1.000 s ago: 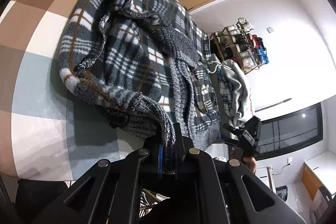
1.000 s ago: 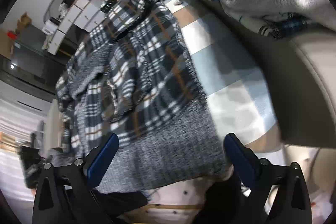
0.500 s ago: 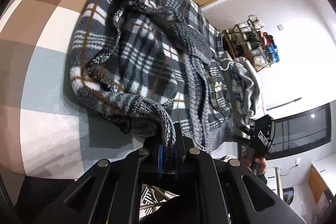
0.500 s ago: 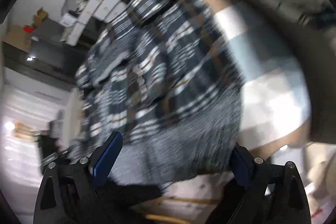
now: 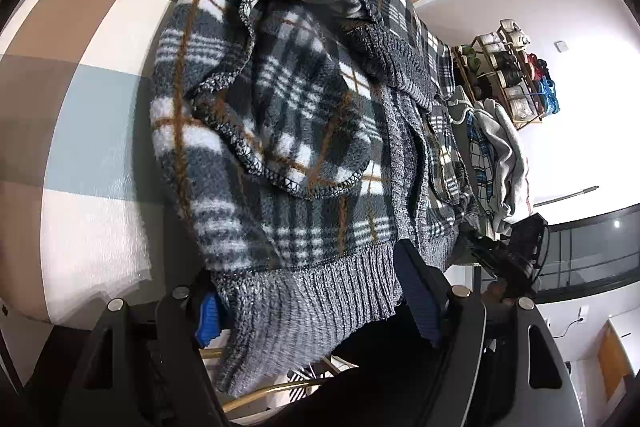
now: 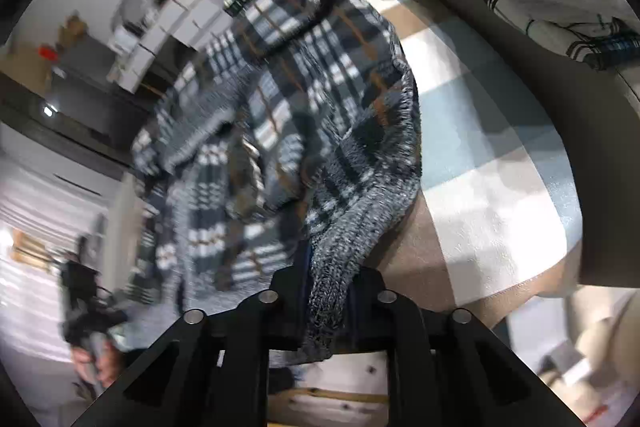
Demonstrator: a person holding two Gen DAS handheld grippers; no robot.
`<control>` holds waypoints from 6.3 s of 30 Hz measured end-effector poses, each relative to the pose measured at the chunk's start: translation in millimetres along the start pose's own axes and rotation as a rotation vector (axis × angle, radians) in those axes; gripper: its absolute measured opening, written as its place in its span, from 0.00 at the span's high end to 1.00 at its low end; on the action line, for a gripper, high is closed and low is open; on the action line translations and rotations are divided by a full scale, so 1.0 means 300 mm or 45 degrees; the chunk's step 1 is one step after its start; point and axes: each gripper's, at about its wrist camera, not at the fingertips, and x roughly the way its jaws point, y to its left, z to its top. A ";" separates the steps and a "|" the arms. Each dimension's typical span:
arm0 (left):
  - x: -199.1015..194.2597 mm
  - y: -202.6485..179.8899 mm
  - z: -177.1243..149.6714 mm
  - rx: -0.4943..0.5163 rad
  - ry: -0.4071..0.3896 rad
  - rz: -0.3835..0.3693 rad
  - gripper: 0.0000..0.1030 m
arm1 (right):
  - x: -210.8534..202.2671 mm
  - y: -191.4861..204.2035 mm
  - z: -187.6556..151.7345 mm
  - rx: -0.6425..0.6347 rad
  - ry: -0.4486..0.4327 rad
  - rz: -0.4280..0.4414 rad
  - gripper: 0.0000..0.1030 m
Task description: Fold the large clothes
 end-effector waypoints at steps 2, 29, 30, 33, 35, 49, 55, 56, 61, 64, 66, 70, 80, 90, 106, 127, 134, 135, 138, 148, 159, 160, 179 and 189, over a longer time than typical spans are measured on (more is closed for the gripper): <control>0.006 -0.013 -0.005 0.018 -0.010 0.011 0.32 | -0.017 -0.013 0.003 0.032 -0.023 0.088 0.86; 0.044 -0.041 -0.046 0.104 -0.004 0.165 0.95 | -0.008 0.023 0.022 -0.043 -0.082 0.006 0.93; 0.040 -0.039 -0.052 0.097 0.010 0.156 0.95 | -0.023 0.024 0.015 -0.044 -0.091 0.011 0.93; 0.020 -0.054 -0.078 0.115 0.025 0.119 0.96 | -0.076 0.014 -0.005 -0.011 -0.116 0.089 0.93; -0.008 -0.080 -0.096 0.152 0.031 0.080 0.96 | -0.106 0.012 -0.015 -0.008 -0.128 0.104 0.93; -0.205 -0.097 0.000 -0.087 0.020 -0.187 0.96 | -0.179 0.113 0.075 0.029 0.038 0.156 0.93; -0.215 -0.147 0.293 -0.220 -0.067 -0.232 0.96 | -0.123 0.250 0.401 0.086 0.131 0.157 0.92; -0.194 -0.148 0.376 -0.251 -0.057 -0.237 0.96 | -0.087 0.274 0.483 0.091 0.159 0.129 0.92; -0.125 -0.130 0.632 -0.348 -0.041 -0.179 0.96 | 0.111 0.300 0.806 0.136 0.306 0.005 0.90; -0.080 -0.078 0.721 -0.411 0.003 -0.130 0.96 | 0.267 0.261 0.967 0.214 0.414 -0.095 0.89; -0.045 -0.027 0.752 -0.491 0.011 -0.114 0.96 | 0.371 0.226 1.048 0.261 0.451 -0.166 0.87; -0.028 0.039 0.763 -0.611 0.019 -0.187 0.95 | 0.489 0.124 1.108 0.388 0.477 -0.144 0.86; -0.087 0.073 0.696 -0.684 0.038 -0.244 0.94 | 0.346 0.030 1.117 0.576 0.112 0.153 0.22; -0.364 -0.008 0.596 -0.620 -0.377 0.023 0.27 | 0.239 0.372 0.923 -0.223 -0.028 -0.132 0.12; 0.117 -0.187 0.568 -0.097 -0.069 0.387 0.27 | 0.602 0.345 0.724 -0.668 0.198 -0.520 0.10; 0.166 -0.274 0.419 0.180 -0.261 0.490 0.28 | 0.818 0.660 0.512 -0.956 0.256 -0.548 0.00; 0.154 -0.285 0.406 0.192 -0.295 0.446 0.28 | 0.654 0.610 0.565 -0.807 0.247 -0.390 0.01; 0.130 -0.288 0.396 0.158 -0.307 0.423 0.28 | 0.584 0.580 0.578 -0.765 0.211 -0.344 0.00; 0.092 -0.320 0.351 0.127 -0.300 0.270 0.27 | 0.465 0.531 0.557 -0.719 0.173 -0.305 0.00; 0.264 -0.382 0.343 0.359 -0.256 0.684 0.27 | 0.552 0.402 0.383 -0.854 0.234 -0.571 0.00; 0.126 -0.344 0.287 0.407 -0.328 0.613 0.26 | 0.488 0.529 0.462 -0.621 0.172 -0.299 0.00; 0.114 -0.340 0.267 0.417 -0.338 0.631 0.26 | 0.493 0.565 0.444 -0.649 0.186 -0.279 0.00; 0.062 -0.337 0.286 0.307 -0.440 0.547 0.17 | 0.507 0.523 0.507 -0.715 0.147 -0.393 0.00; 0.264 -0.346 0.351 0.332 -0.239 0.625 0.17 | 0.500 0.139 0.551 -0.479 0.184 -0.596 0.00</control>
